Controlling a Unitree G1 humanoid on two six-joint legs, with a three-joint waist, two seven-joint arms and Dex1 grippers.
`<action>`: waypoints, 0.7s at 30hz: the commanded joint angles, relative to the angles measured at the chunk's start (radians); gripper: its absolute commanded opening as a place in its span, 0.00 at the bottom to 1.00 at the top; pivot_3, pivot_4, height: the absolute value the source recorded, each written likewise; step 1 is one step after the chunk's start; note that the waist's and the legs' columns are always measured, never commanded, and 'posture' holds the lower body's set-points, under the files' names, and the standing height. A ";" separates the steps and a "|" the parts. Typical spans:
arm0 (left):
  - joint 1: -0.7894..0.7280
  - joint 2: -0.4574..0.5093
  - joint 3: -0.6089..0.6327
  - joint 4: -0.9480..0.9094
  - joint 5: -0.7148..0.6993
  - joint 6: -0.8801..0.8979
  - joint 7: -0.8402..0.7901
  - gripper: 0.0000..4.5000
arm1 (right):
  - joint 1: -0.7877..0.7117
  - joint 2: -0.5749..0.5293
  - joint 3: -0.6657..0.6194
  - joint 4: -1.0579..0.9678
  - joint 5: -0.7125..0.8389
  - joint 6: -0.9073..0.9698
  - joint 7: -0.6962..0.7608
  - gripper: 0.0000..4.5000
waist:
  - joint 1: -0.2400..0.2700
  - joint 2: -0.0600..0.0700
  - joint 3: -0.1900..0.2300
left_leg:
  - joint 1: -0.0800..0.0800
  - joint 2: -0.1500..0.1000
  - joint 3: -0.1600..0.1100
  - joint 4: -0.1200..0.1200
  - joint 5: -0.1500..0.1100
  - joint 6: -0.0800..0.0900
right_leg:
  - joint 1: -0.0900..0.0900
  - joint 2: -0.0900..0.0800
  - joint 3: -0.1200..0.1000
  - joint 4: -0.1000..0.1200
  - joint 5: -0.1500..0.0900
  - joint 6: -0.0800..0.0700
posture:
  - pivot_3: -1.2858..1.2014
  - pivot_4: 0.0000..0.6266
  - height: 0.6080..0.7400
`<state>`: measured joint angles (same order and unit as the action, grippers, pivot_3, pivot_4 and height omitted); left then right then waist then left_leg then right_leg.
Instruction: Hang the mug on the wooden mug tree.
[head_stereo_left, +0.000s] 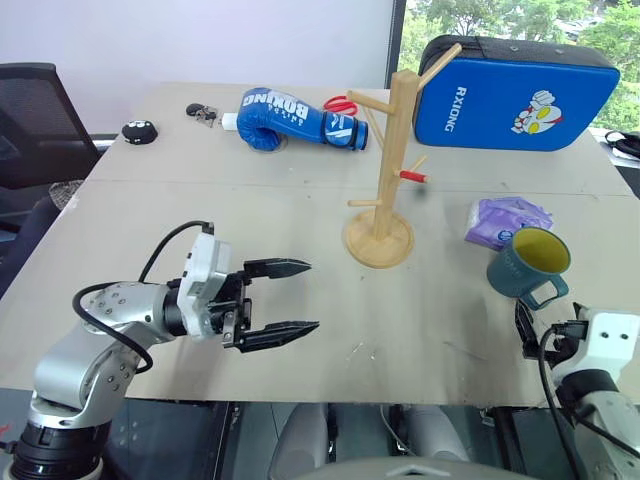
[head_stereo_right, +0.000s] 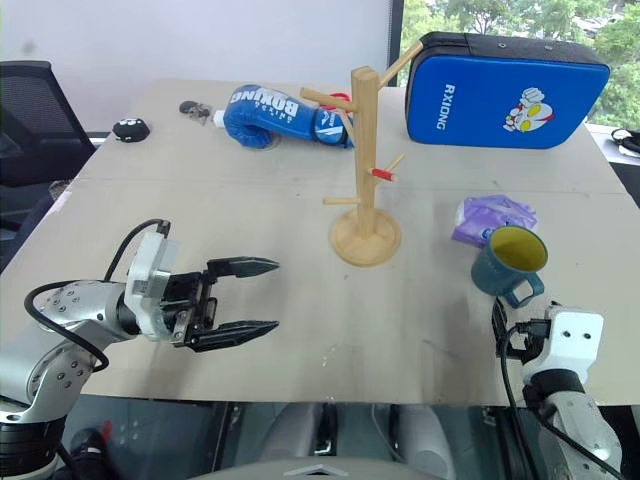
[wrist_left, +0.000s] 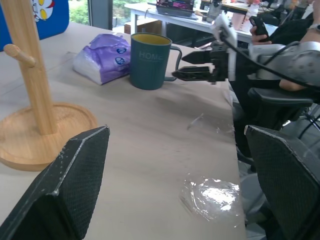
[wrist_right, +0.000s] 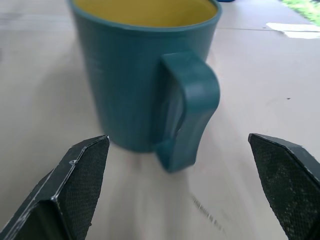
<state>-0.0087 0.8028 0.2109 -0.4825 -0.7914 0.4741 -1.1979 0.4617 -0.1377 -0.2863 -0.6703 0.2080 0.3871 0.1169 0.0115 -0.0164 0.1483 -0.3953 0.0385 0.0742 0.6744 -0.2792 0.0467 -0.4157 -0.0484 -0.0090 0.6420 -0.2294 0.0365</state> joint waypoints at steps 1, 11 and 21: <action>0.008 0.018 0.033 -0.033 -0.029 -0.005 -0.012 0.99 | -0.025 -0.002 -0.010 0.013 -0.032 -0.019 -0.032 1.00 | 0.000 0.000 0.000 | 0.000 0.000 0.000 0.000 0.000 0.000 | 0.000 0.000 0.000 0.000 0.000 0.000 | 0.52 0.24 1.00; 0.031 0.023 0.052 -0.049 -0.036 -0.006 0.000 1.00 | -0.113 -0.023 -0.067 0.094 -0.049 -0.024 -0.058 0.42 | -0.001 0.000 0.000 | 0.000 0.000 0.000 0.000 0.000 0.000 | 0.000 0.001 0.000 0.000 0.000 0.000 | 0.52 0.24 1.00; 0.021 0.008 0.038 -0.034 -0.026 -0.018 0.014 1.00 | -0.180 -0.078 -0.092 0.161 -0.061 -0.022 -0.039 0.01 | -0.001 0.000 0.000 | 0.001 0.000 0.000 0.000 0.000 0.000 | 0.000 0.001 0.001 0.000 0.000 0.000 | 0.52 0.24 1.00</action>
<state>0.0224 0.8138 0.2307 -0.4985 -0.8077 0.4732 -1.1910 0.2935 -0.1929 -0.3477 -0.5174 0.1455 0.3767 0.0707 0.0107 -0.0164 0.1483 -0.3947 0.0384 0.0748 0.6742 -0.2791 0.0468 -0.4154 -0.0469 -0.0078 0.6423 -0.2291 0.0362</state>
